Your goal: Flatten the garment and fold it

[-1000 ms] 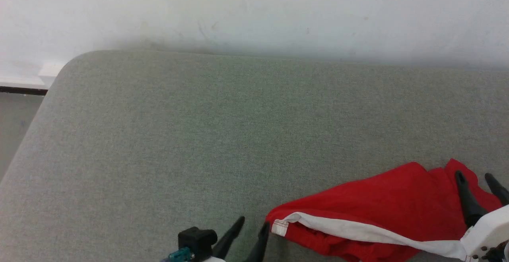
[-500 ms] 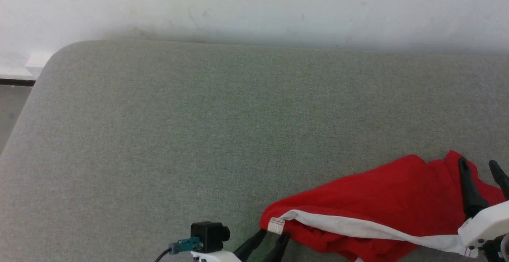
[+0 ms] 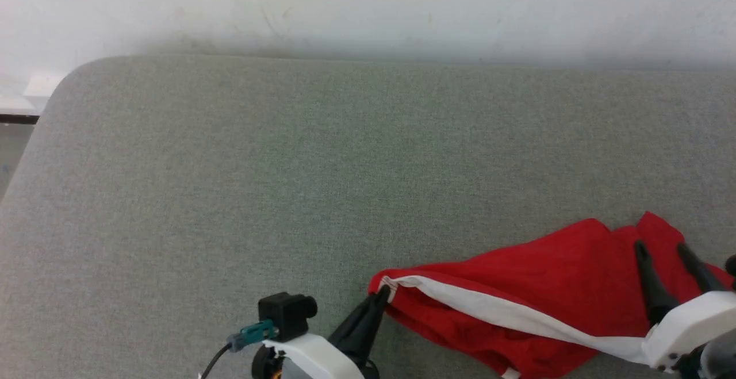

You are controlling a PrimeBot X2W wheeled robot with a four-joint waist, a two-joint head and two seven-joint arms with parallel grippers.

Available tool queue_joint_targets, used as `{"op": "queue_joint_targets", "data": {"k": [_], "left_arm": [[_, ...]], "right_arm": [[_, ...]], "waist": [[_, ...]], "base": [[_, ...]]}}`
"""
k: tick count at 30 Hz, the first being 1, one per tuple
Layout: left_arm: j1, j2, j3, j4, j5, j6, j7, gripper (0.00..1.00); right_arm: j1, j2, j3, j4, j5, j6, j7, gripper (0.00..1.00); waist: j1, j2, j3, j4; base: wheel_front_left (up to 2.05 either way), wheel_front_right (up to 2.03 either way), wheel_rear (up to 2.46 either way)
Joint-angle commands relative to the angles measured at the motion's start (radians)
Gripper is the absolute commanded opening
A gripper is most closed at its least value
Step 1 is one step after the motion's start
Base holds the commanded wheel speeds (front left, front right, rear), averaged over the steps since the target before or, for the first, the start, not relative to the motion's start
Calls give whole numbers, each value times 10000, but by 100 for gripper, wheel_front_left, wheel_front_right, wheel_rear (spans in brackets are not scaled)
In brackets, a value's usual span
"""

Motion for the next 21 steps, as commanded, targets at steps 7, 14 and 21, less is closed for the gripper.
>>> {"op": "queue_joint_targets", "data": {"k": [7, 14, 21], "left_arm": [[80, 332, 373, -224, 236, 207, -643, 0], [102, 553, 342, -393, 556, 319, -866, 0], [8, 615, 193, -330, 625, 285, -829, 0]], "right_arm": [[1846, -101, 645, -1086, 881, -9, 1818, 100], [2767, 524, -182, -2068, 819, -9, 3559, 100], [2263, 766, -380, -1557, 953, -9, 3664, 100]], "waist": [[-1, -1, -575, -257], [-1, -1, -426, -451], [-1, -1, -291, -369]], "base": [[0, 0, 0], [0, 0, 0], [0, 0, 0]]}}
